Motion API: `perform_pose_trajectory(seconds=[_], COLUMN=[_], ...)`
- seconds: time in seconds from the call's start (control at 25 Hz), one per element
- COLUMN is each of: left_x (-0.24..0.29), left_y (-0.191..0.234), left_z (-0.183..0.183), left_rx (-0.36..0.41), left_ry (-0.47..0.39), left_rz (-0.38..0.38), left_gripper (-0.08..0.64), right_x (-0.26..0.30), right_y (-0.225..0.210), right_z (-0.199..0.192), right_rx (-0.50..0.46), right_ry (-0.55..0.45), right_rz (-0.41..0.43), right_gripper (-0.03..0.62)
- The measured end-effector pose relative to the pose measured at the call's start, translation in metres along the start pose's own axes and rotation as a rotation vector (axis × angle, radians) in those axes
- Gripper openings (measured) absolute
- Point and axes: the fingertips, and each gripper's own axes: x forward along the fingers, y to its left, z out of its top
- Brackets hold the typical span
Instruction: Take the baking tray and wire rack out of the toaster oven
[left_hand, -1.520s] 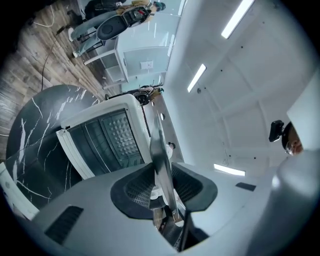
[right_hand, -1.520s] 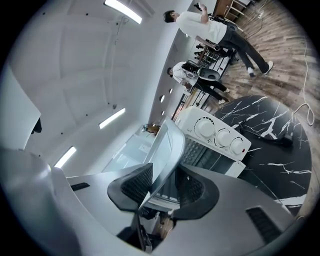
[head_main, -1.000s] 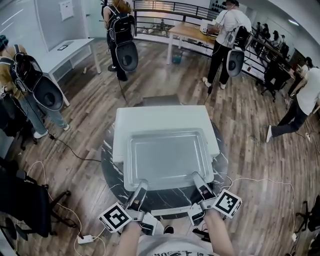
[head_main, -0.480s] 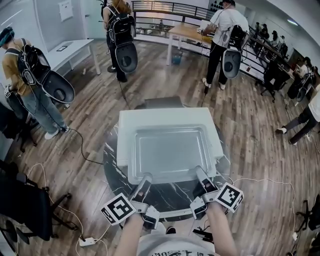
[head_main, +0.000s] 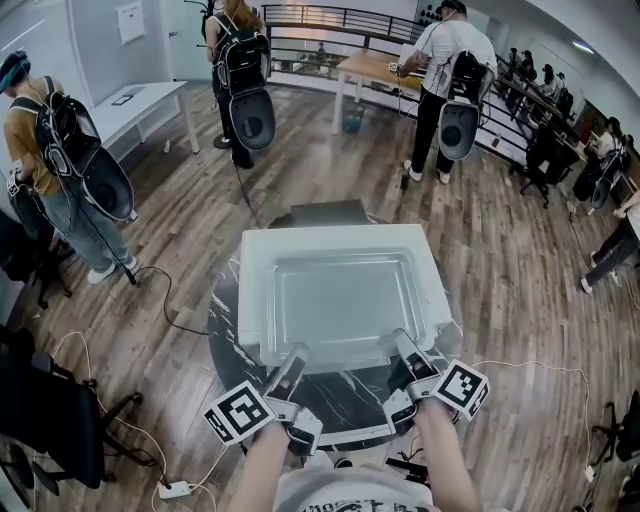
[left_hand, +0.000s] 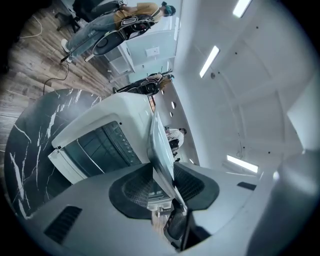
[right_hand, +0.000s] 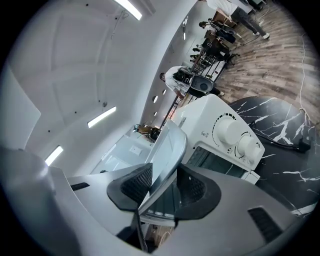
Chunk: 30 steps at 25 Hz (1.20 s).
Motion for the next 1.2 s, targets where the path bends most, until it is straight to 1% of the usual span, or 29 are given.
perform_pose_trajectory(seconds=[0.16, 0.36, 0.64, 0.76, 0.88, 0.96, 1.04, 1.12, 1.2], left_x=[0.006, 0.006, 0.004, 0.004, 0.003, 0.001, -0.003, -0.008, -0.015], left_y=[0.0, 0.002, 0.002, 0.0, -0.004, -0.008, -0.01, -0.009, -0.007], left_z=[0.003, 0.003, 0.003, 0.003, 0.003, 0.005, 0.007, 0.007, 0.007], left_rx=[-0.013, -0.038, -0.032, -0.029, -0.01, -0.008, -0.023, -0.032, -0.005], left_ry=[0.004, 0.012, 0.018, 0.014, 0.007, -0.004, -0.018, -0.026, -0.027], left_rz=[-0.013, -0.033, -0.034, -0.031, -0.051, -0.075, -0.099, -0.109, -0.1], left_gripper=[0.124, 0.126, 0.127, 0.127, 0.133, 0.136, 0.147, 0.158, 0.156], right_x=[0.008, 0.008, 0.006, 0.006, 0.003, 0.003, 0.001, -0.004, -0.01], right_y=[0.005, 0.003, 0.001, 0.005, 0.008, 0.011, 0.014, 0.012, 0.008], right_z=[0.005, 0.002, 0.001, 0.003, 0.003, 0.004, 0.004, 0.001, -0.001], right_rx=[0.006, 0.019, 0.015, -0.001, -0.016, -0.044, -0.075, -0.087, -0.088], right_ry=[-0.005, -0.004, -0.011, -0.002, 0.008, 0.007, 0.003, 0.002, 0.002], right_rz=[0.011, -0.019, -0.031, -0.01, 0.002, 0.015, 0.032, 0.023, 0.012], right_gripper=[0.13, 0.13, 0.13, 0.13, 0.133, 0.146, 0.19, 0.208, 0.218])
